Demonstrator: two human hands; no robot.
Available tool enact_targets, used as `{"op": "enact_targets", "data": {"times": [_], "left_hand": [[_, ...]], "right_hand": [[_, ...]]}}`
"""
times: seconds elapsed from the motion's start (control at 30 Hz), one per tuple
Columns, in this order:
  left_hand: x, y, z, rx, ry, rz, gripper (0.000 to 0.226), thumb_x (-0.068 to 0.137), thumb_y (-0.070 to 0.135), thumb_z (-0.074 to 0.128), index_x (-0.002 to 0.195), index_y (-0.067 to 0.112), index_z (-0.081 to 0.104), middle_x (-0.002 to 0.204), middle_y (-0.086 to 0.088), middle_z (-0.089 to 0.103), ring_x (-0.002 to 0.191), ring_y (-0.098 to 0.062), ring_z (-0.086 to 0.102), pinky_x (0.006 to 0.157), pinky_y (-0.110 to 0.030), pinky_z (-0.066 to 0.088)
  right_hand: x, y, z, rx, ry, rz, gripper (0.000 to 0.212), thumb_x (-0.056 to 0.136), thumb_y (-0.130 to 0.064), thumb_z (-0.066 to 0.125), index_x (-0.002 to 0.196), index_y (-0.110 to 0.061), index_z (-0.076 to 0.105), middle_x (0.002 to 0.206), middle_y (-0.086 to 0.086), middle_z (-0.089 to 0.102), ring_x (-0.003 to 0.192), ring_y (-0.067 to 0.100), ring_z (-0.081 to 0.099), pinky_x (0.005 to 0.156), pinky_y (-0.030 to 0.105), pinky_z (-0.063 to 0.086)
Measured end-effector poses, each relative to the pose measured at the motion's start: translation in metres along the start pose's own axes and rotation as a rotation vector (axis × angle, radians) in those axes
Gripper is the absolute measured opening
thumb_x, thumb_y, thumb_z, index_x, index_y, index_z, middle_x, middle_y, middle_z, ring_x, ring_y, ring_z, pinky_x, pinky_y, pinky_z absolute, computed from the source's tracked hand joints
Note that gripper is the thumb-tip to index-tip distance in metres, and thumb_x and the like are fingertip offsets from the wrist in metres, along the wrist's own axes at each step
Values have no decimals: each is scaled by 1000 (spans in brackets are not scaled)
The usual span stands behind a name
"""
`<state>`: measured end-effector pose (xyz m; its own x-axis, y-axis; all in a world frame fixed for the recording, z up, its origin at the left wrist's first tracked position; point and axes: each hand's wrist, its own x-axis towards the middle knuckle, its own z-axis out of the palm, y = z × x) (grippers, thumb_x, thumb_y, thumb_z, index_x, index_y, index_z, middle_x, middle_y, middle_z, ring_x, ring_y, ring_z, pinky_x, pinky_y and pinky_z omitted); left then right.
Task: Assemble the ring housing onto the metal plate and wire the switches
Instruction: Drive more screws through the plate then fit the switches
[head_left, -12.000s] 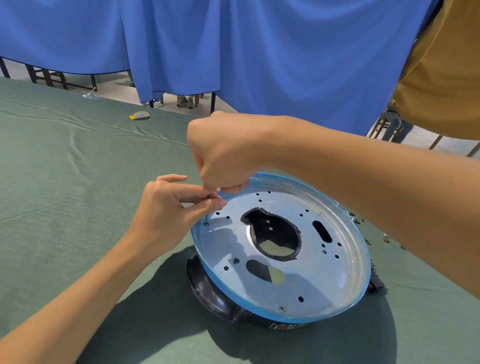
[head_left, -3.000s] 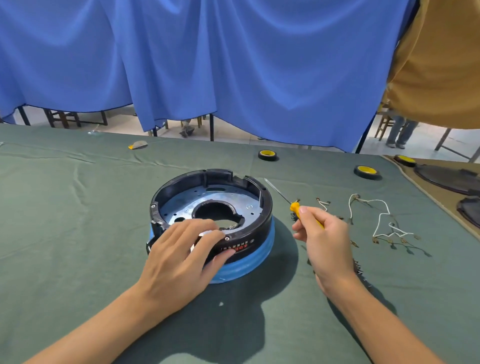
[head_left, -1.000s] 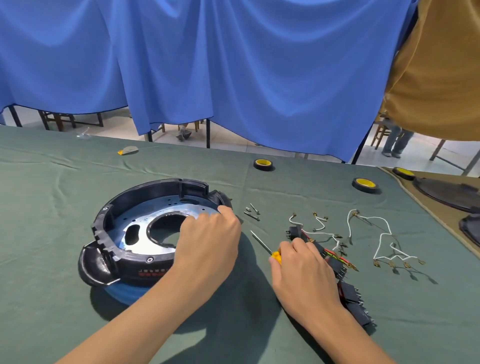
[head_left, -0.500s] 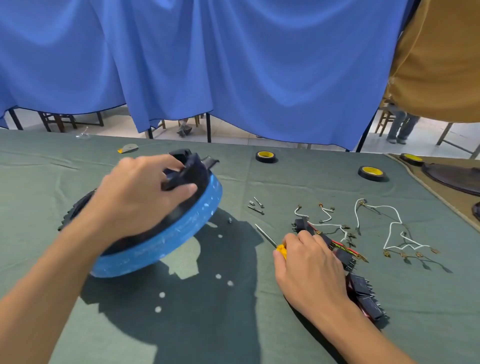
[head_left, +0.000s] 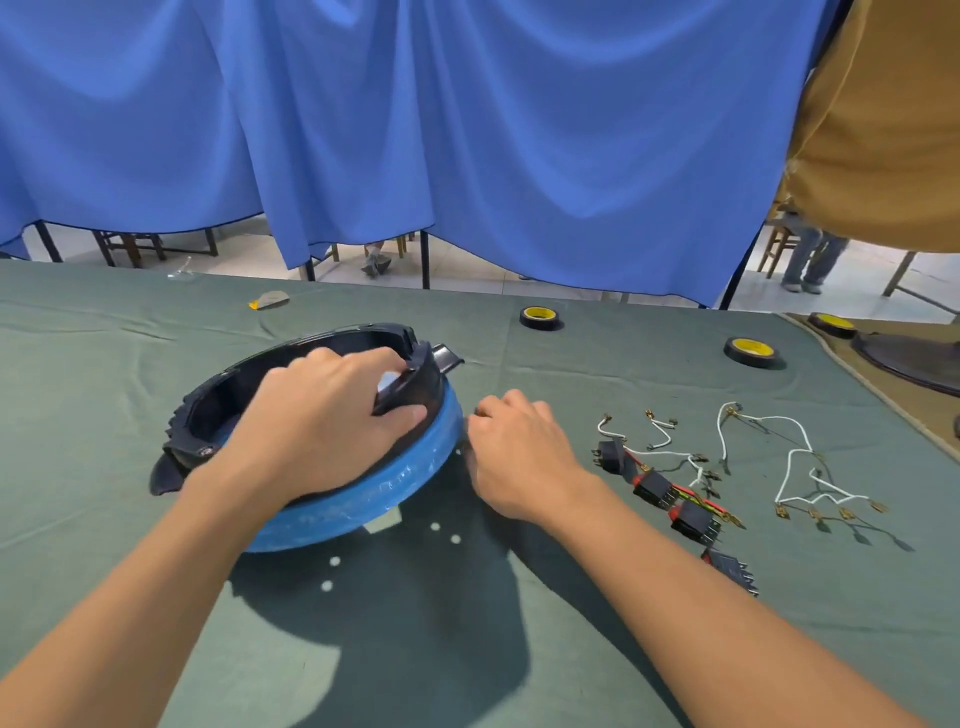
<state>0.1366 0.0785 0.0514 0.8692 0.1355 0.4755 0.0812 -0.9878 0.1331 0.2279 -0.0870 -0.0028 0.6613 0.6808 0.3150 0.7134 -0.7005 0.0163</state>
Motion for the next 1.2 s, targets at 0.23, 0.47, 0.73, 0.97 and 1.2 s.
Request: {"op": "enact_targets", "data": {"times": [0.23, 0.47, 0.73, 0.97, 1.2], "left_hand": [[-4, 4, 17, 119, -73, 2, 41, 88, 63, 47, 121, 39, 50, 103, 3, 69, 100, -30, 61, 67, -35, 32], [-5, 22, 37, 175, -152, 38, 37, 95, 53, 42, 120, 26, 50, 97, -1, 66, 92, -30, 62, 62, -35, 33], [27, 16, 23, -160, -351, -119, 31, 96, 51, 46, 100, 28, 66, 97, -1, 68, 96, -31, 60, 81, -41, 49], [26, 5, 39, -455, -227, -297, 26, 99, 25, 50, 80, 23, 67, 69, 2, 70, 70, -18, 62, 62, -31, 45], [26, 5, 39, -463, -257, -234, 24, 100, 29, 50, 84, 25, 68, 77, 3, 67, 68, -11, 56, 54, -26, 36]], "right_hand": [[8, 2, 10, -14, 9, 28, 19, 87, -4, 47, 93, -10, 64, 97, 7, 60, 99, 29, 49, 74, 33, 23], [-3, 10, 4, 49, -11, 74, 26, 84, -3, 49, 100, -13, 66, 98, 6, 60, 99, 27, 52, 76, 34, 25], [-4, 16, 0, 153, 28, 105, 13, 93, -14, 49, 96, -15, 62, 98, 3, 66, 98, 26, 56, 80, 36, 34], [8, 4, -24, 740, 356, 108, 9, 86, -10, 66, 87, -16, 73, 75, -14, 65, 68, -12, 56, 66, 3, 40], [12, -8, -12, 719, 393, 101, 6, 85, -11, 70, 88, -12, 75, 82, -1, 73, 75, 11, 63, 77, 28, 52]]}}
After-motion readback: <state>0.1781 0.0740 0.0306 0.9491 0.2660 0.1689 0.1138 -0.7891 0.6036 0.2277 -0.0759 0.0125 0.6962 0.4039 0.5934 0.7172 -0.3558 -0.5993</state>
